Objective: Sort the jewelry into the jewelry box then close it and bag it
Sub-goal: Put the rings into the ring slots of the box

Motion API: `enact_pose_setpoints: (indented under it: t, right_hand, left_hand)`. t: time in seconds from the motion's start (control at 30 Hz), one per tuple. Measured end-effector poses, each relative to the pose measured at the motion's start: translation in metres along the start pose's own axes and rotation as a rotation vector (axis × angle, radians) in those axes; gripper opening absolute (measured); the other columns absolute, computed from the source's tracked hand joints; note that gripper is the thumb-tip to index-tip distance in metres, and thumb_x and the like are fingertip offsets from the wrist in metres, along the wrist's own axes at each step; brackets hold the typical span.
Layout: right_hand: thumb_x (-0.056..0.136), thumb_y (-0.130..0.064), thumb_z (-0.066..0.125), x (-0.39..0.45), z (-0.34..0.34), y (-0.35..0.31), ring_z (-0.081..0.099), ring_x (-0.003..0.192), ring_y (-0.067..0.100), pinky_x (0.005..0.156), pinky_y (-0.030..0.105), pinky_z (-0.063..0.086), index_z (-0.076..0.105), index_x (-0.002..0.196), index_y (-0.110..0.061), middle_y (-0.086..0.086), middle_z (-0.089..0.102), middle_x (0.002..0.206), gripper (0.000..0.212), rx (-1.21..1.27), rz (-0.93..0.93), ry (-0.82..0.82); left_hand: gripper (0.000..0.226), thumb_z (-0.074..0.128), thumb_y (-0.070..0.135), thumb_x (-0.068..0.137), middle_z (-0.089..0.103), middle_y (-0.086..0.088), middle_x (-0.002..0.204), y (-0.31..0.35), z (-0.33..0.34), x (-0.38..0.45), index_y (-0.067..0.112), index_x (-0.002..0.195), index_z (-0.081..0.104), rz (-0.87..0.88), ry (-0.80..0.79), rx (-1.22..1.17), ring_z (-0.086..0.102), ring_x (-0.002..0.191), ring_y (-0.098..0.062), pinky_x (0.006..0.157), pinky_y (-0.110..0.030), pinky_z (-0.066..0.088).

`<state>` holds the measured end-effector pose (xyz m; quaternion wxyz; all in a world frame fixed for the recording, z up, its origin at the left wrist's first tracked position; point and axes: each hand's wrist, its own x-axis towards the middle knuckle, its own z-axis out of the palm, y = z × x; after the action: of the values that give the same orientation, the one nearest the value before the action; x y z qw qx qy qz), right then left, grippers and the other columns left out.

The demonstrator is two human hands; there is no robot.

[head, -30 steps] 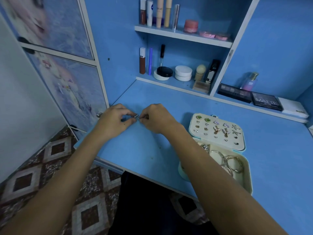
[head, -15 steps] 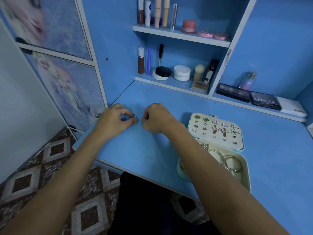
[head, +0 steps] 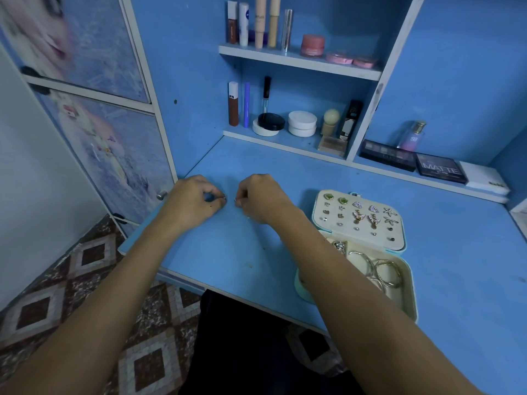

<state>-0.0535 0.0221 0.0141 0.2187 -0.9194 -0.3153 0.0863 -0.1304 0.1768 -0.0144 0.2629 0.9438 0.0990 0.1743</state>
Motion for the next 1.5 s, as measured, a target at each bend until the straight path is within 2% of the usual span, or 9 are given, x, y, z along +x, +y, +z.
enact_pose_setpoints:
  t: [0.1,0.3,0.4,0.67,0.83,1.03,1.23,1.4,1.5]
  right_hand:
    - [0.093,-0.014,0.06,-0.002,-0.002,0.003,0.064,0.096,0.029,0.083,0.039,0.058,0.069,0.1,-0.008,0.01,0.062,0.113,0.012,-0.021,-0.012,0.007]
    - [0.088,-0.022,0.062,-0.009,-0.015,0.01,0.061,0.09,0.023,0.068,0.028,0.047,0.058,0.08,-0.02,0.008,0.065,0.101,0.009,0.03,0.008,0.081]
    - [0.086,-0.02,0.063,-0.018,-0.025,0.017,0.061,0.088,0.024,0.069,0.03,0.049,0.058,0.092,-0.017,0.008,0.066,0.095,0.008,0.097,-0.008,0.123]
    - [0.093,-0.013,0.051,-0.047,-0.052,0.039,0.059,0.093,0.013,0.063,0.013,0.044,0.074,0.105,-0.017,0.002,0.074,0.09,0.026,0.159,0.019,0.157]
    - [0.093,-0.016,0.056,-0.06,-0.059,0.05,0.069,0.095,0.015,0.088,0.029,0.054,0.073,0.102,-0.017,0.003,0.076,0.09,0.02,0.24,0.027,0.183]
    - [0.097,-0.003,0.051,-0.085,-0.067,0.063,0.073,0.076,0.002,0.061,0.008,0.047,0.067,0.108,-0.011,0.002,0.075,0.089,0.021,0.39,0.028,0.232]
    - [0.093,-0.005,0.064,-0.123,-0.069,0.075,0.066,0.072,-0.004,0.069,0.006,0.044,0.074,0.093,-0.015,-0.01,0.071,0.078,0.014,0.328,-0.02,0.344]
    - [0.086,-0.008,0.074,-0.15,-0.061,0.085,0.06,0.081,0.005,0.073,0.008,0.042,0.078,0.09,-0.017,-0.007,0.07,0.088,0.011,0.252,-0.099,0.471]
    - [0.085,-0.009,0.076,-0.166,-0.052,0.088,0.062,0.082,0.007,0.072,0.009,0.043,0.08,0.091,-0.017,-0.008,0.071,0.088,0.011,0.277,-0.132,0.503]
  left_hand:
    - [0.007,0.077,0.021,0.083,0.062,0.004,0.086,0.005,0.0,-0.001,0.014,0.083,0.076,0.002,0.003,0.014,0.055,0.069,-0.009,0.06,-0.008,0.034]
    - [0.005,0.068,0.015,0.089,0.062,0.013,0.074,0.023,-0.001,-0.007,0.013,0.09,0.072,-0.031,0.034,-0.085,0.056,0.068,0.005,0.057,-0.001,0.037]
    - [0.01,0.067,0.015,0.09,0.07,0.009,0.085,0.029,0.0,-0.008,0.018,0.097,0.073,-0.046,0.03,-0.177,0.06,0.074,0.009,0.063,0.001,0.038]
    - [0.018,0.067,0.014,0.09,0.075,0.014,0.089,0.056,0.01,-0.011,0.026,0.098,0.077,-0.015,-0.035,-0.347,0.07,0.082,-0.002,0.079,-0.018,0.053]
    - [0.015,0.071,0.011,0.087,0.076,0.008,0.085,0.078,0.014,-0.016,0.025,0.093,0.075,-0.051,-0.111,-0.522,0.073,0.083,-0.008,0.079,-0.021,0.054]
    - [0.014,0.074,0.014,0.088,0.076,0.005,0.088,0.102,0.012,-0.026,0.023,0.098,0.074,0.037,-0.188,-0.583,0.072,0.085,-0.005,0.081,-0.016,0.053]
    - [0.022,0.079,0.018,0.083,0.075,0.017,0.087,0.117,0.01,-0.04,0.035,0.096,0.074,0.15,-0.226,-0.541,0.07,0.087,0.001,0.086,-0.021,0.054]
    - [0.017,0.077,0.032,0.078,0.074,0.013,0.089,0.125,0.009,-0.056,0.04,0.093,0.077,0.225,-0.286,-0.585,0.069,0.082,-0.016,0.08,-0.04,0.055]
    - [0.016,0.078,0.025,0.08,0.071,0.014,0.089,0.126,0.011,-0.064,0.031,0.095,0.079,0.267,-0.321,-0.573,0.066,0.078,-0.009,0.07,-0.032,0.051]
